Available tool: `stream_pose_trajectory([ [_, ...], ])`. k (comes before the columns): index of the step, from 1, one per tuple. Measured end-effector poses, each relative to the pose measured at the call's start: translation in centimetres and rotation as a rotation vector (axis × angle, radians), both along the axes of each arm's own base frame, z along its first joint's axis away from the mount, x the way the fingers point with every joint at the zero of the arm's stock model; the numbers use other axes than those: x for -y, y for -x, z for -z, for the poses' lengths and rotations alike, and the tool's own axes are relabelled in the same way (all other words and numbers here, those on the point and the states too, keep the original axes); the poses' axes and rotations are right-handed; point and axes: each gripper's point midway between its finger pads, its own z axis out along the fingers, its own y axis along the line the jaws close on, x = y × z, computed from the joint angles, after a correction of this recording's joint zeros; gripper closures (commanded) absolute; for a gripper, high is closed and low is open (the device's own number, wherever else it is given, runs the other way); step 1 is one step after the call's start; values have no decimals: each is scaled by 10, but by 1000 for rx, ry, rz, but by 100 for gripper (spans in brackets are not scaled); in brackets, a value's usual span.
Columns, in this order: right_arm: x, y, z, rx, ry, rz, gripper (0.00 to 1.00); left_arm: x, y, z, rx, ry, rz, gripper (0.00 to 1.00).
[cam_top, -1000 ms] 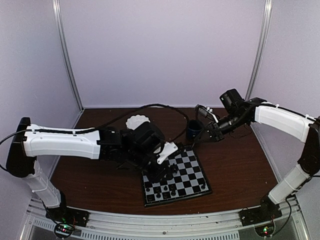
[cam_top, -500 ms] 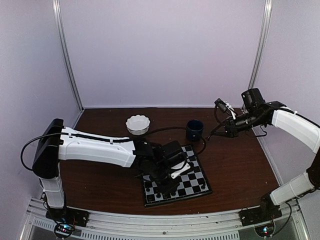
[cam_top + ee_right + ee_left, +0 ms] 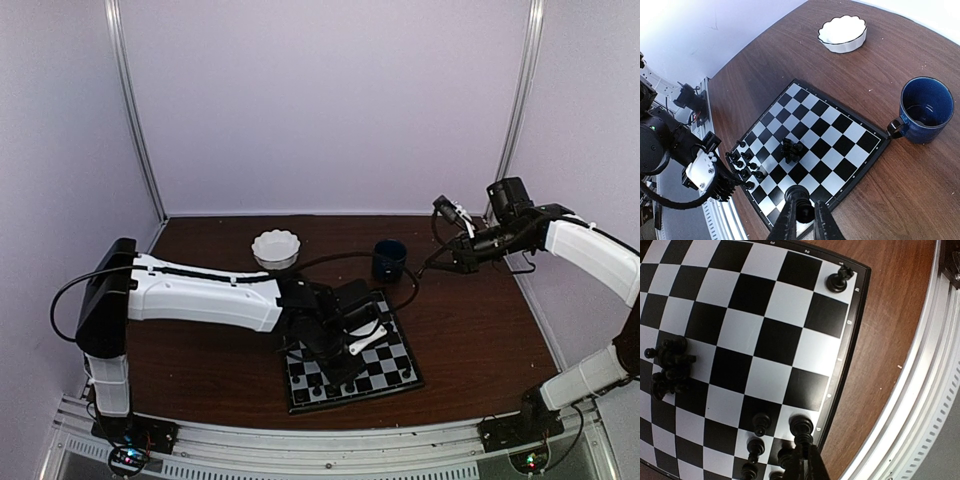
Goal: Set up the chess pieces on the board
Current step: Pick up the queen from e8, then place the queen at d8.
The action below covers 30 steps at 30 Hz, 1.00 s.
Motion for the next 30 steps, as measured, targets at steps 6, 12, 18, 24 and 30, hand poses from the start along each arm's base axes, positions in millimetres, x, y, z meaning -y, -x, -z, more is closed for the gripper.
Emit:
stream_pose_trajectory([
  [6,2,-2,-2,7,-4,6,88,7,-2,-9,8,22,0,99],
  [12,3,-3,-2,7,-8,10,88,18,-5,-17,14,51,1,99],
  [18,4,-1,0,0,-12,9,88,23,-7,-9,11,43,2,98],
  [24,4,0,0,-2,-15,6,88,33,-10,-7,18,46,8,94],
  [30,5,-1,0,-1,-17,8,88,32,-10,-2,15,32,11,93],
])
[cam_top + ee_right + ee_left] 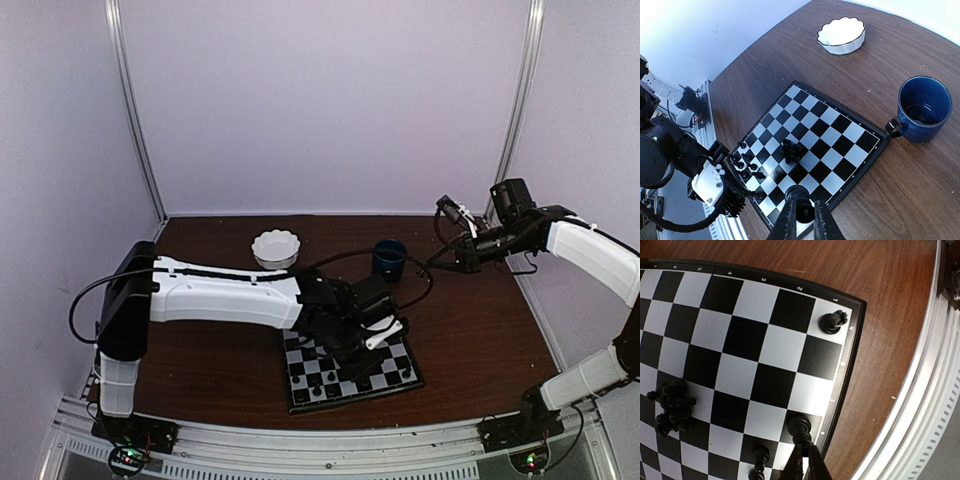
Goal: Set up the chess pieces on the board
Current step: Place the queen at d8, then place the king on e8.
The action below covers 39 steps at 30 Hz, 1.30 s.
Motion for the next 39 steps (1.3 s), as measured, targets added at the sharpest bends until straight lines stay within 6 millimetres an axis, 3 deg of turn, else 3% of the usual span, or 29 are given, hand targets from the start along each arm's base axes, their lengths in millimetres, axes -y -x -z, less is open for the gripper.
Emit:
stream_pose_trajectory([
  [8,0,0,0,1,-3,1,88,-3,1,1,-5,-17,0,93],
  [16,1,0,0,4,0,-3,86,-7,-1,-6,13,-20,-7,80],
  [19,1,3,0,12,7,-18,86,-21,-6,-26,65,-2,-29,79],
  [22,-4,11,-1,22,23,-59,87,-40,-13,-63,138,56,-69,76],
  [25,-19,24,-4,50,47,-133,87,-63,-29,-106,247,158,-156,74],
  [29,-52,52,-2,102,106,-279,87,-99,-52,-138,330,263,-307,73],
  [35,-100,102,23,206,257,-522,88,-143,-88,-137,356,301,-521,71],
  [39,-124,136,46,260,347,-666,88,-159,-92,-135,356,306,-584,71],
])
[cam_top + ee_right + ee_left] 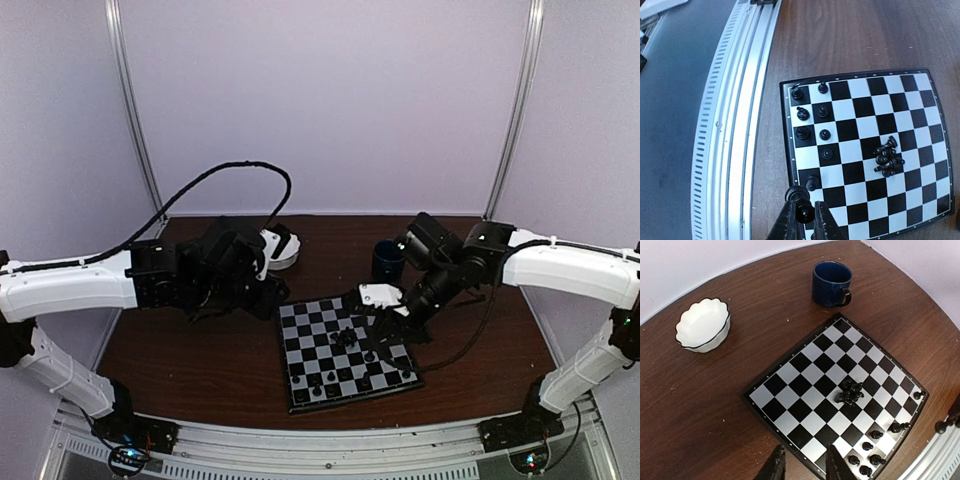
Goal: Set up the chess pieces on the board
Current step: Place the king on e8.
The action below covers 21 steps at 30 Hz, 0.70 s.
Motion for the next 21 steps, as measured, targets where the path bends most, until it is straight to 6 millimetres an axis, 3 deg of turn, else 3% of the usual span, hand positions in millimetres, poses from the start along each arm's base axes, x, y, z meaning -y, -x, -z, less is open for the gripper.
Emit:
stream_pose_trajectory([
  [4,-14,20,23,42,75,-89,88,-4,0,-9,6,37,-20,71],
  [11,-30,31,59,84,162,-161,88,-4,1,-7,-5,53,-35,70],
  [21,-48,30,78,152,173,-189,88,-6,2,-3,-17,54,-45,70],
])
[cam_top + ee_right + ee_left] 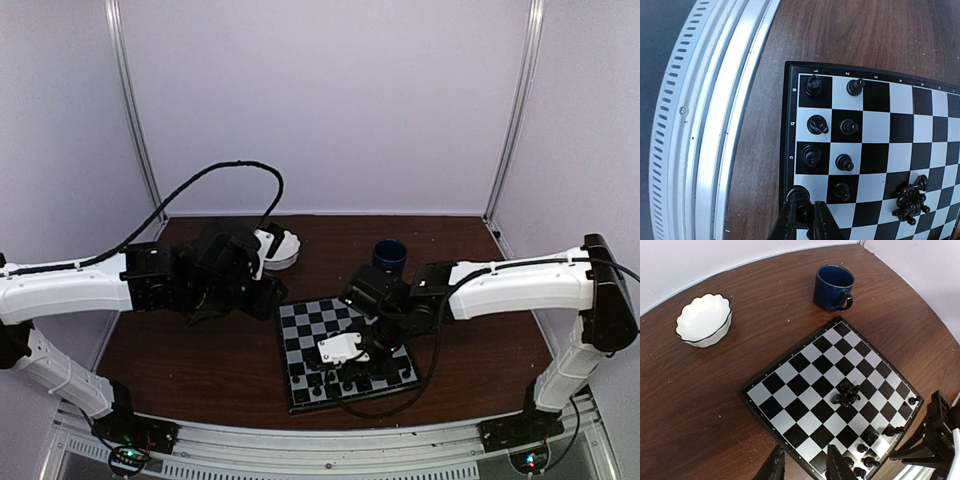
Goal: Set up the chess pieces on the board
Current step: Place the king on e8.
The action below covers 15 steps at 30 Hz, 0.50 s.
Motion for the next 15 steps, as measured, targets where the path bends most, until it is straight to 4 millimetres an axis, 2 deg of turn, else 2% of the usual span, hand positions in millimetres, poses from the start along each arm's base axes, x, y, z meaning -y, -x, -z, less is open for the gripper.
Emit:
stream_pose_trajectory([
  [5,-2,-4,15,5,25,6,88,0,0,0,-3,2,-1,70],
  [15,0,-6,30,10,59,13,87,1,1,5,-13,1,4,70],
])
